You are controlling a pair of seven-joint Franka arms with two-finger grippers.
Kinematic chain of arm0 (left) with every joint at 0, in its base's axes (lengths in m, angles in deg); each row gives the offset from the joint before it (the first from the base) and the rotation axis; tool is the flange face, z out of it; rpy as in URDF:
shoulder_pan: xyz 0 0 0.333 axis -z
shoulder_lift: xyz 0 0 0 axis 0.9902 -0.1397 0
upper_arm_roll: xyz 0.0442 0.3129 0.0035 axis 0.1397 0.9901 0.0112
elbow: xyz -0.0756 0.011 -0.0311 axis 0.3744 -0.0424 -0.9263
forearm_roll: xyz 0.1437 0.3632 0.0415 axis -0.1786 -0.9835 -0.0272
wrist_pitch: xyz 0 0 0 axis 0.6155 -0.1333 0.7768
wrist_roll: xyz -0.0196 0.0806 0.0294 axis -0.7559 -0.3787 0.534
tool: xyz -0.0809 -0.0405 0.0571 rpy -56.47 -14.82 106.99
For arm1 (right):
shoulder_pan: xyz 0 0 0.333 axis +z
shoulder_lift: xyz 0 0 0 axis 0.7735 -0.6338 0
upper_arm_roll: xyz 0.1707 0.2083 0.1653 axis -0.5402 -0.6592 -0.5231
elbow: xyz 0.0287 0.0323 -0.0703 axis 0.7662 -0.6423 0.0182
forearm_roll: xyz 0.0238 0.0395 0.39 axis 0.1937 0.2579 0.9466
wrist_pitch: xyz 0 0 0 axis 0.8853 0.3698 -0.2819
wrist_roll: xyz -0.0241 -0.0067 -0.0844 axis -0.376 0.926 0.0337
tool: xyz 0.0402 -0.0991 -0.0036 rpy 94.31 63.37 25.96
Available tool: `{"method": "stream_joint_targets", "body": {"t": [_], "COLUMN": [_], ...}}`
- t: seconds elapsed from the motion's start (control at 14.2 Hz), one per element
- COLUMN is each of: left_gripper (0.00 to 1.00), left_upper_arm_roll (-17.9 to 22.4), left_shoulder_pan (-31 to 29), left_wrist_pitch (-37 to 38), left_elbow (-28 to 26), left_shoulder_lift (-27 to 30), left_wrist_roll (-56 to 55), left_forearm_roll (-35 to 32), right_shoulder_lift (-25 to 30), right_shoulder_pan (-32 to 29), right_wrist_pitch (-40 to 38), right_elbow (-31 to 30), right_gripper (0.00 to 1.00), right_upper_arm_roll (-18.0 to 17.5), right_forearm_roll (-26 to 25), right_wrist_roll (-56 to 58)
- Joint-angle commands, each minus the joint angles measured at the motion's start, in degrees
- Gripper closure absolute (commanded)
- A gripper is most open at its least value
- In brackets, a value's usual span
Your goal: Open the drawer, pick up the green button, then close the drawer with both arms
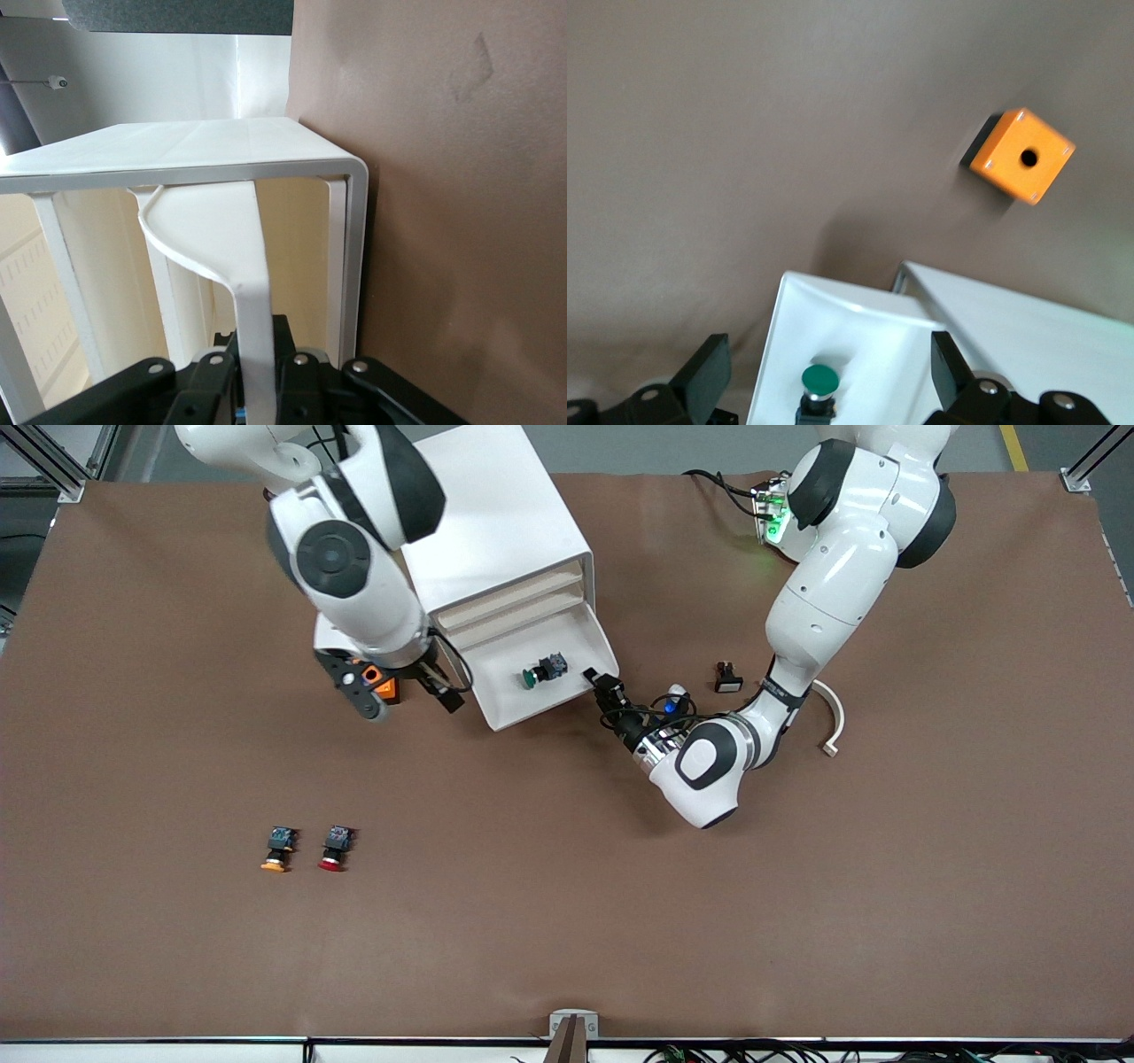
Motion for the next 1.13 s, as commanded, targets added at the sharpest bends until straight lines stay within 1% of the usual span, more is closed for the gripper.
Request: {"method": "stream_joint_targets", "body": {"t": [0.0,0.14,0.21,0.42,0.64,0.78,0.92,1.06], "left_gripper": [0.71,0.17,0.00,0.00,0.00,0.00,0.00,0.00], "left_upper_arm_roll": [0.3,0.3,0.3,0.2,0.2,0.3,0.2,0.3], "left_shoulder_pan": [-0.3,-0.7,-0.7,-1.7,-2.4,-2.7,-2.7,-2.8], "left_wrist_pitch": [-0.4,-0.4,-0.4,-0.4,-0.4,-0.4,-0.4,-1.0], "left_elbow": [0.7,0.8,1.0,2.8,4.6,4.7,5.7,7.3], "left_shoulder_lift": [-0.7,-0.6,-0.3,0.2,0.2,0.7,1.3,1.4], "left_wrist_roll": [0.0,2.3,4.6,10.9,22.2,35.5,48.5,58.4], "left_forearm_roll": [0.9,0.9,0.9,0.8,0.6,-1.1,-6.1,-9.6], "right_shoulder_lift": [-3.6,-5.7,-6.3,-8.1,-10.3,-11.2,-12.2,-13.3], "right_shoulder_pan": [4.6,7.5,8.4,11.2,13.8,15.5,16.3,17.1], "right_wrist_pitch": [4.4,8.1,10.0,13.1,14.9,15.6,16.9,17.5], "right_elbow": [0.0,-1.2,-1.9,-3.1,-3.1,-3.1,-3.1,-3.1], "right_gripper": [0.00,0.00,0.00,0.00,0.00,0.01,0.01,0.02], "right_upper_arm_roll": [0.7,0.7,0.7,0.7,0.7,0.7,0.7,0.7], "right_forearm_roll": [0.3,0.0,-0.1,-0.1,-0.1,-0.2,-0.3,-0.3], "right_wrist_roll": [-6.9,-10.4,-11.7,-14.2,-16.1,-17.0,-18.0,-18.2]}}
